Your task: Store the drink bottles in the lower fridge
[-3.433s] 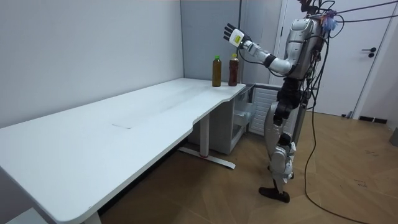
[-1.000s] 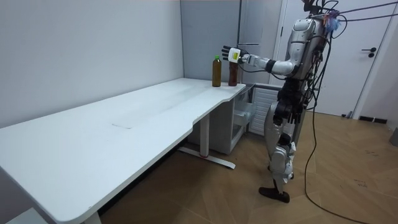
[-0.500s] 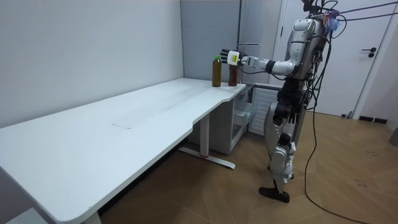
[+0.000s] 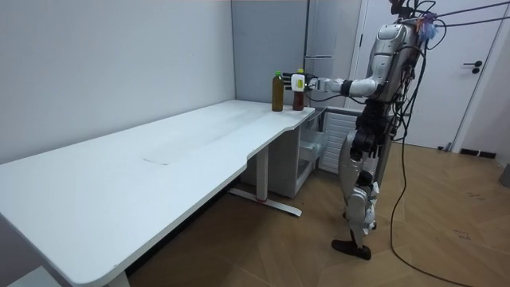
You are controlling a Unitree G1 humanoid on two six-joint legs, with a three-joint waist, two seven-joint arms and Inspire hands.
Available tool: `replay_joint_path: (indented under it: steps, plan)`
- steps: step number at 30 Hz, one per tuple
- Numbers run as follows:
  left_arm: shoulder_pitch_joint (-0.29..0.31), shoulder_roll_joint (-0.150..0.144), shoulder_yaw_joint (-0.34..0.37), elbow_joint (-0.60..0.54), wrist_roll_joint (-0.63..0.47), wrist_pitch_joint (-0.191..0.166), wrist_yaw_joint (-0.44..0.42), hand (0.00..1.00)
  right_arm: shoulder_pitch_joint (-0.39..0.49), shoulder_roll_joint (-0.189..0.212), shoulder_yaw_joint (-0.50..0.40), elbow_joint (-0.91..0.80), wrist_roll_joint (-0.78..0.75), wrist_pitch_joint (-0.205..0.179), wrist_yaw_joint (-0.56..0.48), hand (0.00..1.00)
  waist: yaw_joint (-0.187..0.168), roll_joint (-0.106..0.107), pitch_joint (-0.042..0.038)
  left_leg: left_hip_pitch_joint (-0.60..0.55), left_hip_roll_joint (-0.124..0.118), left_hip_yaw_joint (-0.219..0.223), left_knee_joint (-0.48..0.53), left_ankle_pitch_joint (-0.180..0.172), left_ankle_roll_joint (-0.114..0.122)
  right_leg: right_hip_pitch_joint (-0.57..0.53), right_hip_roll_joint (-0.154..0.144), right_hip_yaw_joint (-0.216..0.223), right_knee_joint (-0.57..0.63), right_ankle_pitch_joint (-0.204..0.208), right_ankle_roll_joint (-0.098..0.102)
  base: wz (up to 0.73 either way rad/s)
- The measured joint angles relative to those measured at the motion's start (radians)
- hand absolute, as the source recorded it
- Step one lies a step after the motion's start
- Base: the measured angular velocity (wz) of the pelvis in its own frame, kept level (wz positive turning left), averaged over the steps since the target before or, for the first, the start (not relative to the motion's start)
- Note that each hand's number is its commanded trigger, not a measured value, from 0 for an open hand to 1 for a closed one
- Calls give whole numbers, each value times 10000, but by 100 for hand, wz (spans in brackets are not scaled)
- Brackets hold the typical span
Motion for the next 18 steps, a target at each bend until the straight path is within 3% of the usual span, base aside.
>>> replay_joint_path:
  steps: [3,18]
  plan:
    - [1,0,10,171,0,297,-51,0,-1,0,-26,-13,-1,8,33,0,-105,16,5,-41,0,0,7,0,0,-62,0,-2,-2,2,-4,0]
    - [-359,10,19,387,-592,287,-240,0,71,0,-81,-283,-10,-5,119,0,-247,228,24,-131,8,51,-20,-7,-7,-162,3,34,10,4,-7,0]
